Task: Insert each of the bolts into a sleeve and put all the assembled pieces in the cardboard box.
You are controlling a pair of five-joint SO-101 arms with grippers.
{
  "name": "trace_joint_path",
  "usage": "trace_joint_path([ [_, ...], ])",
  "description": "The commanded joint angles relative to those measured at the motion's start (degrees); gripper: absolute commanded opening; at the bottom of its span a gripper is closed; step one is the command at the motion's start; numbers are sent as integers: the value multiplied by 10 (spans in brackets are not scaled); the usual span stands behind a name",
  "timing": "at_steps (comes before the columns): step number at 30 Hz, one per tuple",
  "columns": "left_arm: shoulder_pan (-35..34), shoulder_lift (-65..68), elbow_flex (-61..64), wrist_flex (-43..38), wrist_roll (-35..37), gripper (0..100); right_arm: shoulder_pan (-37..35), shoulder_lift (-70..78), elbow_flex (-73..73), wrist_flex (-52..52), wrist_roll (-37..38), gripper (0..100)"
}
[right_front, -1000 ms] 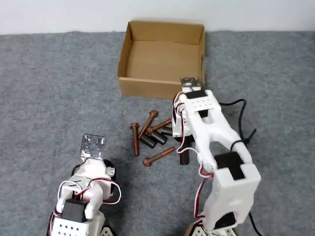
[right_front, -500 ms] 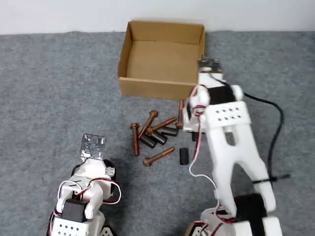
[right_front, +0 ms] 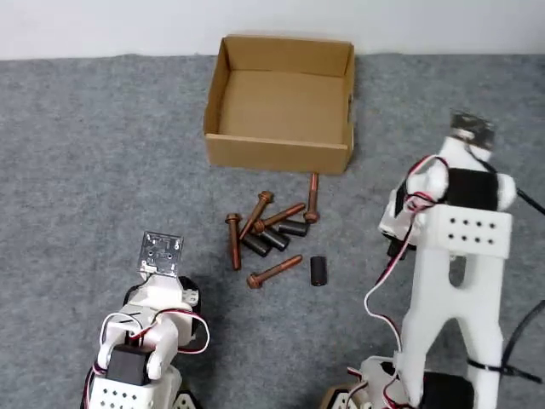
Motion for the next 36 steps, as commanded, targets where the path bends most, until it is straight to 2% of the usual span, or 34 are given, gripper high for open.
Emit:
trace_joint_path([
  [1,-4,0,-12,2,-1,6,6,-47,-16,23,-16,8],
  [5,0,0,-12,2,-1,6,6,-102,10,23,-16,8],
  [11,0,0,-12,2,-4,8,6,-205,135,20,-16,8],
  [16,-9,0,-34,5,-109,8,6,-272,194,17,-17,8],
  [19,-41,0,-58,-16,-186,8,7,-292,200,17,-17,8],
  [21,-71,0,-72,-47,-208,8,20,-294,200,17,-17,8],
  [25,-116,4,-126,-105,-210,8,65,-293,213,17,-14,8],
  [30,-118,11,-218,-117,-210,8,87,-298,244,17,-14,8],
  [36,-97,177,-331,-116,-208,8,87,-299,280,8,-16,8],
])
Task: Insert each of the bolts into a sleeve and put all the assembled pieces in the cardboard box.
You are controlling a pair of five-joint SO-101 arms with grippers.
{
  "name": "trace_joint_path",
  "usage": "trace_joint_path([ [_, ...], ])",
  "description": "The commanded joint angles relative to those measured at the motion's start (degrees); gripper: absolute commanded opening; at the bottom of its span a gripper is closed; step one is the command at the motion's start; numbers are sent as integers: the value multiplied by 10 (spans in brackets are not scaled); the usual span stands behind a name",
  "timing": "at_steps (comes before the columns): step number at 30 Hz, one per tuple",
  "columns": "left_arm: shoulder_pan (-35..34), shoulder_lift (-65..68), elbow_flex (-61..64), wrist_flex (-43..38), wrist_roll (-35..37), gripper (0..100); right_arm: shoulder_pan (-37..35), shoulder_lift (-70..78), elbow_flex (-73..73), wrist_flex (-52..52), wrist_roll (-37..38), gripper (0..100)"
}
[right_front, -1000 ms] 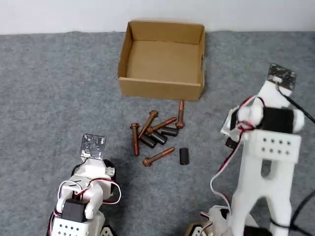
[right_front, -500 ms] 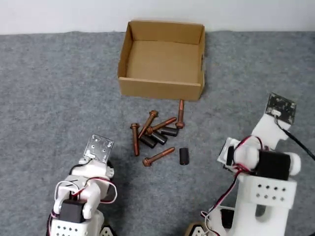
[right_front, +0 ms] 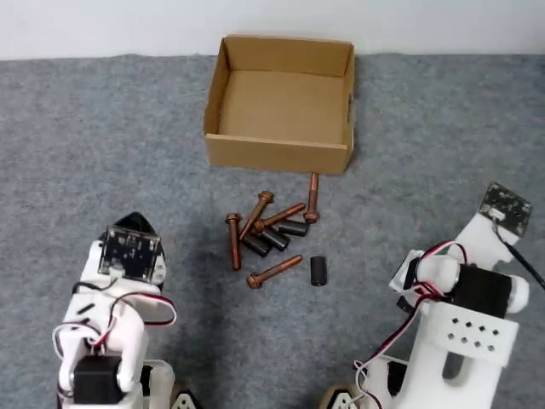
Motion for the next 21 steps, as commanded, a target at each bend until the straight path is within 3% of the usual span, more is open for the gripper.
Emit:
trace_joint_path([
  [1,18,135,-95,-11,-3,8,5,-7,6,7,-7,8],
  [7,63,393,-221,103,11,8,5,-7,21,7,-7,8],
  [14,99,647,-349,131,201,9,5,-80,69,-24,-6,8],
  [18,135,764,-423,132,259,17,4,-152,114,-46,0,8],
  [21,157,840,-480,152,297,98,5,-180,120,-51,8,8],
])
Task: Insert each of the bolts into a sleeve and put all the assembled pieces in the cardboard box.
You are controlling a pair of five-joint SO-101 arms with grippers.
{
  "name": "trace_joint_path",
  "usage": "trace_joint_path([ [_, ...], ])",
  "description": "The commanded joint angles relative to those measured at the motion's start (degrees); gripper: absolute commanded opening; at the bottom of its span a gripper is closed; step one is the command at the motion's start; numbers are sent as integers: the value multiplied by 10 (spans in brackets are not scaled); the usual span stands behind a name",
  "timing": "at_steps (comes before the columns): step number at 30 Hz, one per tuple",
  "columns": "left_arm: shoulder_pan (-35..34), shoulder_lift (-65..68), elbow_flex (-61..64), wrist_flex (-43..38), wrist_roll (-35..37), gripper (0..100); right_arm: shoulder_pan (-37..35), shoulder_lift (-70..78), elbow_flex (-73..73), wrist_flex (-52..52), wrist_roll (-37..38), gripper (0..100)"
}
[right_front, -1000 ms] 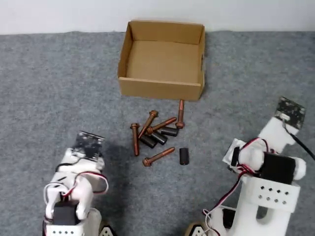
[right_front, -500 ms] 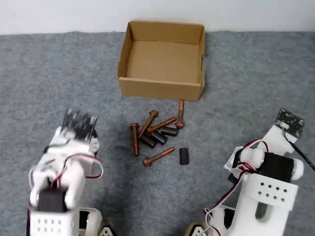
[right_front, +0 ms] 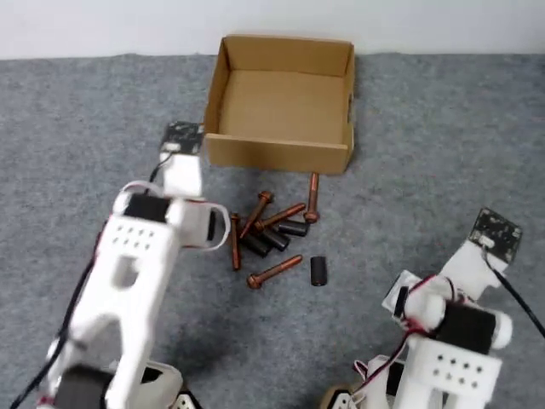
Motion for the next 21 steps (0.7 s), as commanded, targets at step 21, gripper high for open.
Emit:
trace_joint_path([
  [21,26,392,-323,69,94,173,5,-18,-3,-13,8,8],
])
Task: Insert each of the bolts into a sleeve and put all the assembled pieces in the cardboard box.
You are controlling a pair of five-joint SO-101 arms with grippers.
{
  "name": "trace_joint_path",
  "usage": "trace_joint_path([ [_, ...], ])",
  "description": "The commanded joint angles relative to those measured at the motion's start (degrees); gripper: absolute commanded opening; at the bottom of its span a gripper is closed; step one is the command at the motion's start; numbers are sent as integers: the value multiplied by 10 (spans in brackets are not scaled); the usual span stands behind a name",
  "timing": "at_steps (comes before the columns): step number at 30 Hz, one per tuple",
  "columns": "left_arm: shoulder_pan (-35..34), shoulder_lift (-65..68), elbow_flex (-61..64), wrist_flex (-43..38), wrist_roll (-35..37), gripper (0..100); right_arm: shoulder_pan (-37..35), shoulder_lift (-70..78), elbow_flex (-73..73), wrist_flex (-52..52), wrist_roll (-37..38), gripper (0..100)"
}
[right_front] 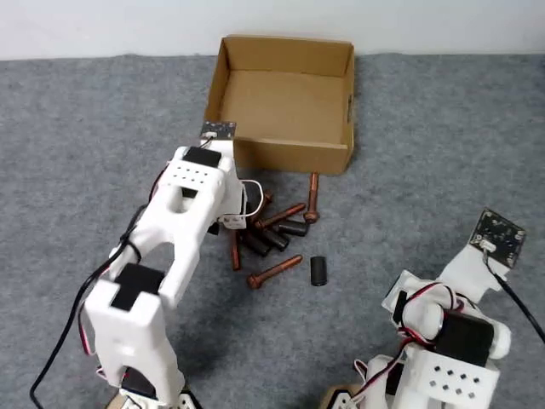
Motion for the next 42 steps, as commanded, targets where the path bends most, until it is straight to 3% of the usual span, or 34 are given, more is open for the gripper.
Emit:
trace_joint_path([
  [1,2,21,-46,4,8,173,5,-2,-4,-10,6,8],
  [9,-47,76,-67,-14,5,173,5,-2,-4,-10,6,8],
  [16,-46,105,-66,-14,8,170,5,-2,-4,-10,6,8],
  [21,-33,125,-66,-11,5,0,5,-2,-4,-10,6,8],
  [24,-18,113,-66,17,8,3,5,-4,-4,-10,5,8],
  [33,17,-56,-65,120,7,4,1,-7,-43,7,8,8],
  [42,17,-322,-45,161,-23,4,2,-9,-156,65,91,8],
])
